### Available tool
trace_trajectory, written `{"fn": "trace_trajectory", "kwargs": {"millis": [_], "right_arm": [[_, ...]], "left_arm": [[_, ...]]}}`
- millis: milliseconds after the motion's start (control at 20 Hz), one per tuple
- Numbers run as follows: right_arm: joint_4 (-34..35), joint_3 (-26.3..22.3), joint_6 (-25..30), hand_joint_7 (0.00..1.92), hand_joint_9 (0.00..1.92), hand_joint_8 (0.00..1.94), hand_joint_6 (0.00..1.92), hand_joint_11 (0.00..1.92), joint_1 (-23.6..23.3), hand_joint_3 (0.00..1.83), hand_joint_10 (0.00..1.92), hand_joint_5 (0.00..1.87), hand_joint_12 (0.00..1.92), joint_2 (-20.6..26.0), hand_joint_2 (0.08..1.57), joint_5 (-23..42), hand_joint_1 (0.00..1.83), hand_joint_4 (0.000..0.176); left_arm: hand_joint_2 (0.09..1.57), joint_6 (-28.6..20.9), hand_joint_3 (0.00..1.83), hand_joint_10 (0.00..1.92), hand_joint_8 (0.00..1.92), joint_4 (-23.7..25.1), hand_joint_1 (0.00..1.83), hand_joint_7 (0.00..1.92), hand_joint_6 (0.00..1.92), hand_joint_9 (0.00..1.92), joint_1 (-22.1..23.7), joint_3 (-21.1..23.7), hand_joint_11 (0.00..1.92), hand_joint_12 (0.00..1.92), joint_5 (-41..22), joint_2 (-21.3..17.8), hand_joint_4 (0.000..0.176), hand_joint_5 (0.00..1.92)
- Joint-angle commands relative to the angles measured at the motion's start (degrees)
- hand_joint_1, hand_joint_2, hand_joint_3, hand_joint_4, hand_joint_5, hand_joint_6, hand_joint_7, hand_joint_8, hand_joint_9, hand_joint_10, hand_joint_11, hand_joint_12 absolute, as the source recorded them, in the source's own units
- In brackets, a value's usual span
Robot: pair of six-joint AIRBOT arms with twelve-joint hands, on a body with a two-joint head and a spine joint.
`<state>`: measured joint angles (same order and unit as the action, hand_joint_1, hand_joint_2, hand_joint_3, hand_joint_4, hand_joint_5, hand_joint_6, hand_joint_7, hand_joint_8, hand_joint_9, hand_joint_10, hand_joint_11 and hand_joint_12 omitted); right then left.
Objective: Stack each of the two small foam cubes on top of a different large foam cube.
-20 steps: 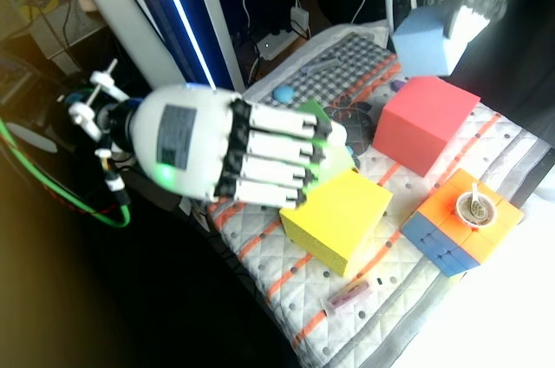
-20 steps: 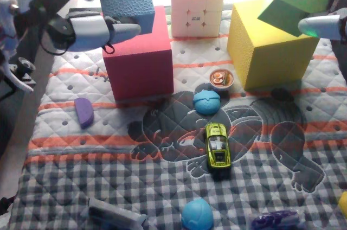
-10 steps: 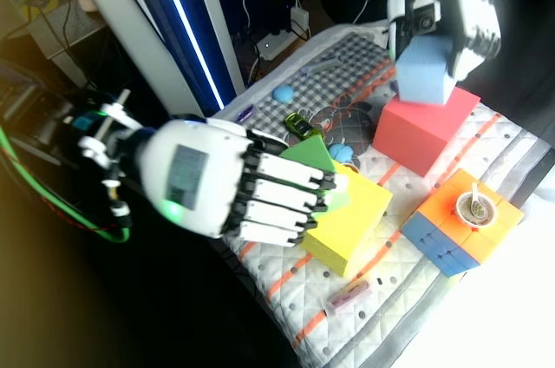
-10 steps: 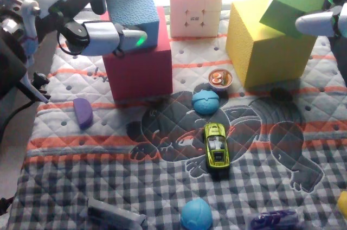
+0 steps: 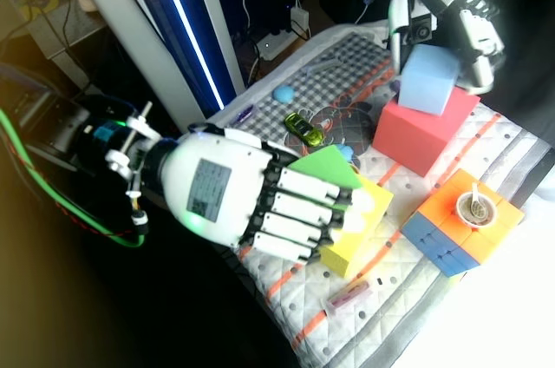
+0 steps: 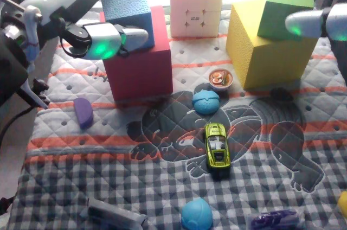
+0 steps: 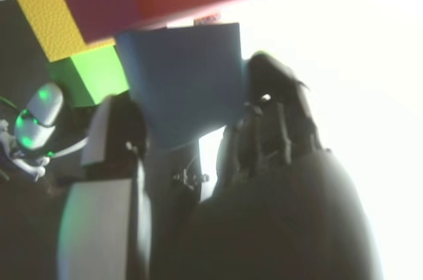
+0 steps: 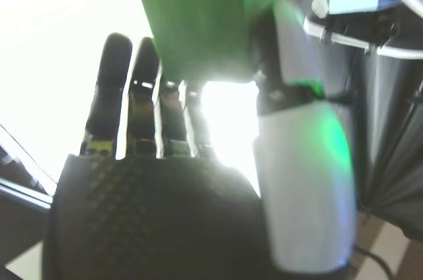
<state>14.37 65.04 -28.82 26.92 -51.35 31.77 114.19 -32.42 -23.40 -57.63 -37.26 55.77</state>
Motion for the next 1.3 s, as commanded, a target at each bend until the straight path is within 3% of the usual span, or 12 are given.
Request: {"fn": "trace_trajectory", "kwargs": {"millis": [0, 150, 300, 450, 550, 700, 850, 900, 950, 1000, 1050, 1250], "right_arm": [[0.2, 0.0, 0.1, 0.00, 0.00, 0.00, 0.00, 0.00, -0.7, 0.00, 0.01, 0.00, 1.38, 0.8, 1.06, 7.1, 0.66, 0.060], [0.3, -0.6, 0.1, 0.00, 0.00, 0.00, 0.00, 0.00, -0.8, 0.00, 0.00, 0.00, 1.09, 1.4, 0.98, 7.4, 0.59, 0.125], [0.3, -2.2, 0.1, 0.00, 0.00, 0.00, 0.00, 0.00, -0.8, 0.00, 0.00, 0.00, 0.03, 2.9, 0.97, 9.1, 0.56, 0.088], [0.2, -5.8, 0.1, 0.00, 0.00, 0.00, 0.00, 0.00, -0.8, 0.00, 0.00, 0.00, 0.00, 6.4, 0.96, 14.1, 0.55, 0.104], [0.0, -8.0, 0.1, 0.00, 0.00, 0.00, 0.00, 0.00, -0.4, 0.03, 0.00, 0.00, 0.68, 8.6, 0.94, 17.6, 0.51, 0.087], [-0.4, -11.4, 0.1, 0.00, 0.00, 0.00, 0.00, 0.00, 2.7, 0.00, 0.00, 0.00, 0.05, 11.6, 1.00, 24.0, 0.47, 0.161], [-0.4, -15.7, 0.1, 0.00, 0.00, 0.00, 0.00, 0.00, 8.8, 0.00, 0.00, 0.00, 0.00, 14.8, 1.02, 33.7, 0.49, 0.122], [-0.4, -17.9, 0.1, 0.00, 0.00, 0.00, 0.00, 0.00, 11.9, 0.00, 0.00, 0.00, 0.00, 16.5, 1.00, 38.2, 0.53, 0.165], [-0.6, -18.6, 0.1, 0.00, 0.00, 0.00, 0.00, 0.00, 13.2, 0.00, 0.00, 0.00, 0.00, 17.0, 1.00, 40.2, 0.53, 0.165], [-0.6, -19.0, 0.1, 0.00, 0.00, 0.00, 0.00, 0.00, 14.0, 0.00, 0.00, 0.00, 0.00, 17.2, 1.02, 41.4, 0.53, 0.140], [-0.9, -19.5, 0.1, 0.00, 0.00, 0.00, 0.00, 0.00, 17.0, 0.00, 0.00, 0.00, 0.00, 17.4, 1.02, 45.7, 0.51, 0.171], [-0.3, -20.2, 0.1, 0.00, 0.00, 0.00, 0.00, 0.00, 26.7, 0.03, 0.00, 0.00, 0.00, 17.6, 1.09, 58.4, 0.42, 0.108]], "left_arm": [[1.11, -0.2, 0.00, 0.00, 0.00, 1.7, 0.75, 0.00, 0.00, 0.00, 0.2, 0.1, 0.00, 0.04, -7.4, -0.7, 0.172, 0.00], [1.11, -0.2, 0.00, 0.00, 0.00, 1.6, 0.70, 0.00, 0.00, 0.00, 0.1, 0.2, 0.00, 0.00, -7.9, -1.1, 0.176, 0.00], [1.12, -0.2, 0.00, 0.00, 0.00, 1.6, 0.75, 0.00, 0.00, 0.00, -0.5, 1.3, 0.00, 0.00, -10.1, -2.1, 0.175, 0.00], [1.08, -0.2, 0.00, 0.00, 0.00, 2.7, 0.65, 0.00, 0.00, 0.00, -2.1, 4.7, 0.00, 0.00, -16.1, -5.3, 0.176, 0.00], [1.08, -2.2, 0.00, 0.00, 0.00, 3.9, 0.63, 0.00, 0.00, 0.00, -3.7, 6.5, 0.00, 0.00, -19.8, -7.6, 0.176, 0.00], [1.06, -13.0, 0.00, 0.00, 0.00, 6.8, 0.64, 0.00, 0.00, 0.00, -8.4, 7.4, 0.00, 0.00, -25.9, -10.7, 0.176, 0.00], [1.04, -20.7, 0.00, 0.00, 0.00, 9.5, 0.68, 0.00, 0.00, 0.00, -13.0, 9.2, 0.00, 0.00, -33.4, -13.1, 0.172, 0.00], [1.02, -21.0, 0.00, 0.00, 0.00, 10.2, 0.67, 0.00, 0.00, 0.00, -15.4, 10.9, 0.00, 1.29, -37.6, -14.2, 0.176, 0.00], [1.02, -21.0, 0.00, 0.00, 0.00, 10.7, 0.67, 0.00, 0.00, 0.00, -16.2, 11.5, 0.00, 1.29, -38.9, -14.6, 0.176, 0.00], [1.03, -21.1, 0.00, 0.00, 0.00, 11.0, 0.66, 0.00, 0.00, 0.00, -16.8, 12.0, 0.00, 1.11, -40.1, -15.0, 0.176, 0.00], [1.05, -21.1, 0.01, 0.00, 0.00, 11.8, 0.61, 0.00, 0.00, 0.00, -18.7, 13.4, 0.00, 0.04, -43.2, -15.9, 0.174, 0.00], [1.08, -25.1, 0.02, 0.00, 0.00, 13.0, 0.60, 0.00, 0.00, 0.00, -23.3, 14.5, 0.00, 0.00, -50.2, -16.7, 0.176, 0.00]]}}
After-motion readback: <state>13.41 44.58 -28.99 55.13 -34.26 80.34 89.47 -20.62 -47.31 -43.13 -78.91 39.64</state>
